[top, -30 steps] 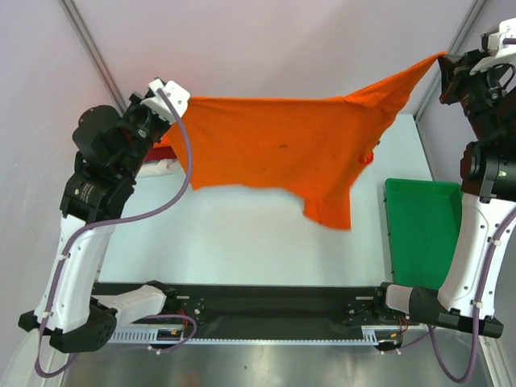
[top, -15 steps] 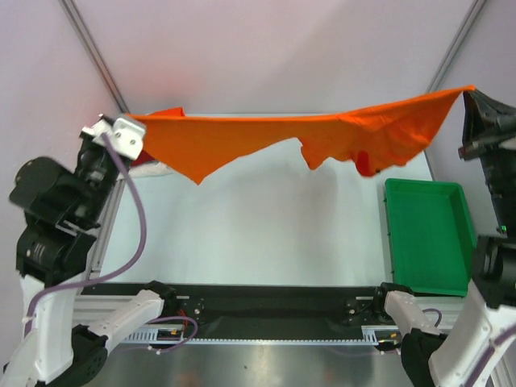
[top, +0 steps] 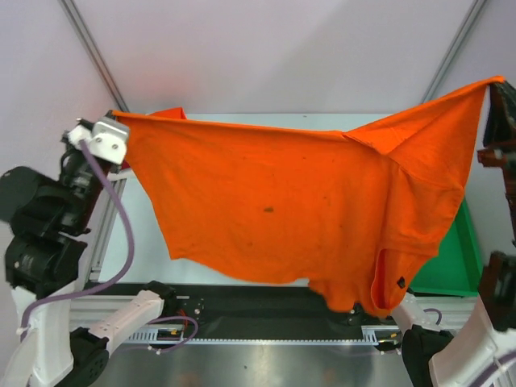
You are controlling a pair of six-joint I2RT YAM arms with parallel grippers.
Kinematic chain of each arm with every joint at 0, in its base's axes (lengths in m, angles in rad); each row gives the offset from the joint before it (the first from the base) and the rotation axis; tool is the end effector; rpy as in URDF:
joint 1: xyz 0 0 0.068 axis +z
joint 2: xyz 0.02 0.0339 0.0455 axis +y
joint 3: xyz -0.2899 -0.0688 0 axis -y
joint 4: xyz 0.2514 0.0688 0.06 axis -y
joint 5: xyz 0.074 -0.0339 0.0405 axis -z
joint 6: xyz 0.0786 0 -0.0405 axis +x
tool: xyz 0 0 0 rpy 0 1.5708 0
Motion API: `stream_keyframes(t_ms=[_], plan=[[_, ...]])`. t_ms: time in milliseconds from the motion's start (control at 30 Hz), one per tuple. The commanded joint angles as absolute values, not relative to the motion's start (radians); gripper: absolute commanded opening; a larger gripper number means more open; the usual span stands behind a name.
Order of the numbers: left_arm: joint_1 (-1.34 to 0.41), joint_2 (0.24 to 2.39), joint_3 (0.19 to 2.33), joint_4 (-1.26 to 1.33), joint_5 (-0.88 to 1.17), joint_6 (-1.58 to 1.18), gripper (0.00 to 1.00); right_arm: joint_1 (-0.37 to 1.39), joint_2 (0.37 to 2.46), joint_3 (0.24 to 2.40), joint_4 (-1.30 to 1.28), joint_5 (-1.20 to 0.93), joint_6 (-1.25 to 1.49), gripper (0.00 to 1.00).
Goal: Fold and stack the t-shirts
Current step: Flatten the tshirt out
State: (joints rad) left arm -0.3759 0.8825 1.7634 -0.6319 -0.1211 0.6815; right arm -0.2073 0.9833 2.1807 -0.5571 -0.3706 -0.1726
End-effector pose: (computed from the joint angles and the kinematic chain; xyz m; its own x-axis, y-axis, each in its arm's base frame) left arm 0.0936 -0.0267 0.6070 0.3390 0.5385 -0.7714 0.0540 0.8075 0.5874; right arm 0.0188 0.0251 0.6987 0.5918 -0.2881 -0.7528 0.0094 0.9364 -0.3509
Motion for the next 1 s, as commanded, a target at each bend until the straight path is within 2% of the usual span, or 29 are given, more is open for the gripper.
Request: stream_keyframes(t_ms=[0,200,467,633,733,867,967], plan=[[-0.362,0.899,1.636,-0.604,-0.153,0.690,0.00,-0.215,1.020,1.987,-0.502,-0.374,-0.176,0.00],[-0.362,0.894,1.329,-0.565,-0.146,0.672,0.00,-0.215,1.023,1.604,-0.405,-0.480,-0.199,0.00],[-0.321,1.098,1.080,-0.359,-0.110,0.709,0.01,-0.103,1.277,1.373,-0.261,-0.446,-0.317,0.00],[-0.281,1.368,1.084,-0.218,-0.081,0.738,0.00,-0.046,1.579,1.394,-0.141,-0.426,-0.363,0.00],[-0.264,1.534,1.135,-0.193,-0.075,0.739,0.00,-0.037,1.716,1.477,-0.127,-0.422,-0.383,0.00],[-0.230,1.686,1.186,-0.140,-0.081,0.732,0.01,-0.037,1.986,1.658,-0.159,-0.414,-0.403,0.00],[-0.213,1.787,1.262,-0.129,-0.094,0.729,0.00,-0.037,2.106,1.830,-0.189,-0.399,-0.402,0.00]])
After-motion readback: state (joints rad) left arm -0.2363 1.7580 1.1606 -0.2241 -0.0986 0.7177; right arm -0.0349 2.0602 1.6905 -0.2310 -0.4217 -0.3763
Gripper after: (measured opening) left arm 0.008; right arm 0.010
